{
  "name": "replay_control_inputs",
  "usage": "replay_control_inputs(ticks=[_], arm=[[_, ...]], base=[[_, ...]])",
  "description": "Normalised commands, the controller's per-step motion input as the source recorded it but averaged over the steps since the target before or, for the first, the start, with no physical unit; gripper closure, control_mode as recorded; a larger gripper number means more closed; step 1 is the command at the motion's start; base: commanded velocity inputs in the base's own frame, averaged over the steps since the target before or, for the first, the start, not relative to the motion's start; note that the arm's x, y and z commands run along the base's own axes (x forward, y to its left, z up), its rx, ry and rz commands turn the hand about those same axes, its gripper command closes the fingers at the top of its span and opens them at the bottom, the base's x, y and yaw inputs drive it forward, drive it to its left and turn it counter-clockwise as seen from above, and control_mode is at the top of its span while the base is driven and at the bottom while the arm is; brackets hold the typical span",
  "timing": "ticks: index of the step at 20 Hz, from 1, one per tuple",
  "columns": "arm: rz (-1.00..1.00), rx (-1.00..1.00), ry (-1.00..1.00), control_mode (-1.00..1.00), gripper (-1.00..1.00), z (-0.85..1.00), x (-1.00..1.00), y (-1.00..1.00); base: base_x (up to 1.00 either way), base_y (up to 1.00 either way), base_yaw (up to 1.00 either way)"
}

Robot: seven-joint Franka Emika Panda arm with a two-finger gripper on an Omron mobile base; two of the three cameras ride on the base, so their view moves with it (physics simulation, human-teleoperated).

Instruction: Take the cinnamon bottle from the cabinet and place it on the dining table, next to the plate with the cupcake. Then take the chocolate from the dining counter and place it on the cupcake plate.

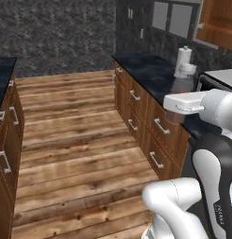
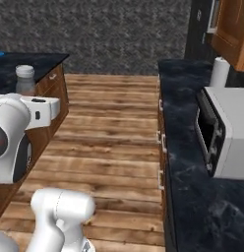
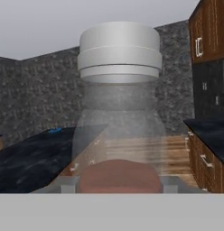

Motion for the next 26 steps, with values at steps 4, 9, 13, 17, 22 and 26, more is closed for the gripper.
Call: replay_control_inputs(ticks=[4,9,13,17,22,26], arm=[[0.00,0.00,0.00,1.00,1.00,0.00,0.00,0.00],[0.00,0.00,0.00,1.00,1.00,0.00,0.00,0.00],[0.00,0.00,0.00,1.00,1.00,0.00,0.00,0.00],[0.00,0.00,0.00,1.00,1.00,0.00,0.00,0.00],[0.00,0.00,0.00,1.00,1.00,0.00,0.00,0.00],[0.00,0.00,0.00,1.00,1.00,0.00,0.00,0.00]], base=[[1.00,0.00,-0.03],[1.00,0.01,-0.05],[1.00,0.18,-0.10],[1.00,0.16,-0.10],[1.00,0.17,-0.09],[1.00,0.20,-0.07]])
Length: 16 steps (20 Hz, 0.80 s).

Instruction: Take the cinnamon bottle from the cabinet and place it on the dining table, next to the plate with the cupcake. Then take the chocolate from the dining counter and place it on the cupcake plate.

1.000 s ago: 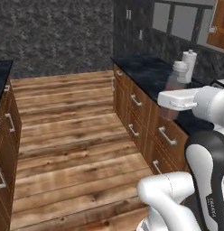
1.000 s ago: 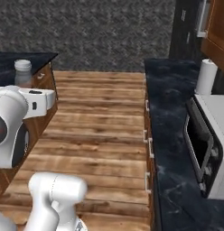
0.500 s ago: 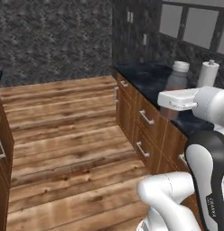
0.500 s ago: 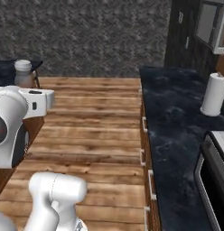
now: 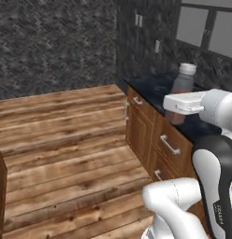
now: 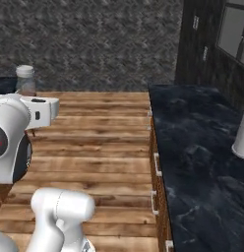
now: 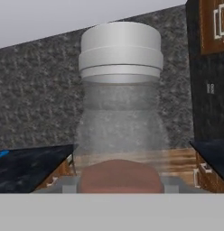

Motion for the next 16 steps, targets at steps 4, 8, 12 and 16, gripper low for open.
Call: replay_control_inputs(ticks=[4,8,12,16], arm=[[0.00,0.00,0.00,1.00,1.00,0.00,0.00,0.00],[0.00,0.00,0.00,1.00,1.00,0.00,0.00,0.00],[0.00,0.00,0.00,1.00,1.00,0.00,0.00,0.00],[0.00,0.00,0.00,1.00,1.00,0.00,0.00,0.00]], base=[[1.00,0.30,-0.08],[1.00,0.43,-0.09],[1.00,0.46,-0.08],[1.00,0.40,-0.05]])
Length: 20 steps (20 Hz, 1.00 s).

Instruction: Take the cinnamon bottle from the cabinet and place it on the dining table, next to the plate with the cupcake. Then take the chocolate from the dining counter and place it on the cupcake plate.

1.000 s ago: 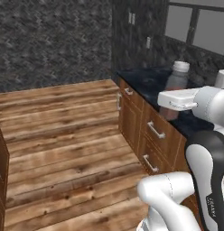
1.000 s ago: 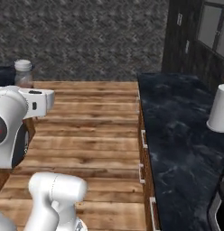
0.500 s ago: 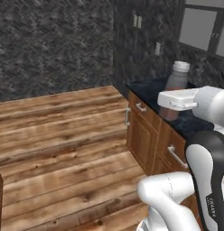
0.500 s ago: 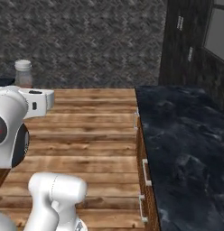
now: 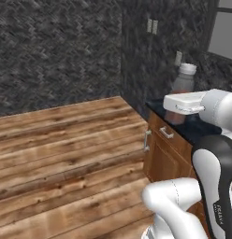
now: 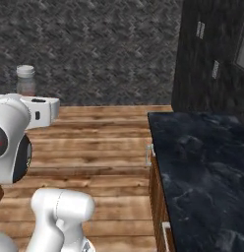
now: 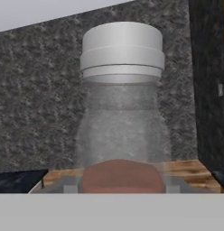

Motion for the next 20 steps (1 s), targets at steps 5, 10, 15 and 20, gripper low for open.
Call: replay_control_inputs(ticks=[5,10,15,20], arm=[[0.00,0.00,0.00,1.00,1.00,0.00,0.00,0.00],[0.00,0.00,0.00,1.00,1.00,0.00,0.00,0.00],[0.00,0.00,0.00,1.00,1.00,0.00,0.00,0.00],[0.00,0.00,0.00,1.00,1.00,0.00,0.00,0.00]], base=[[1.00,0.39,-0.03],[1.00,0.46,-0.01],[1.00,0.43,0.00],[1.00,0.34,0.04]])
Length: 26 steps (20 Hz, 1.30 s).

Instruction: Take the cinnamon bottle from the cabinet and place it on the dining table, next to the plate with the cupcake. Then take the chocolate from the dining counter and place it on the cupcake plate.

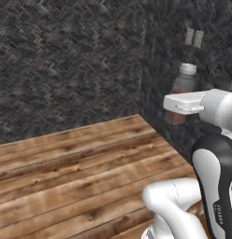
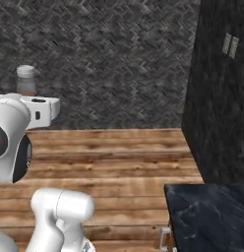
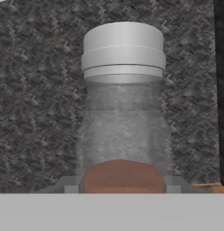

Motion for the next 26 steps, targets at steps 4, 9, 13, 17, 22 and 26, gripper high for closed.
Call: replay_control_inputs(ticks=[4,9,13,17,22,26], arm=[[0.00,0.00,0.00,1.00,1.00,0.00,0.00,0.00],[0.00,0.00,0.00,1.00,1.00,0.00,0.00,0.00],[0.00,0.00,0.00,1.00,1.00,0.00,0.00,0.00],[0.00,0.00,0.00,1.00,1.00,0.00,0.00,0.00],[0.00,0.00,0.00,1.00,1.00,0.00,0.00,0.00],[0.00,0.00,0.00,1.00,1.00,0.00,0.00,0.00]], base=[[1.00,0.19,0.23],[1.00,0.05,0.37],[1.00,0.00,0.51],[1.00,0.00,0.55],[1.00,0.00,0.63],[0.99,-0.04,0.70]])
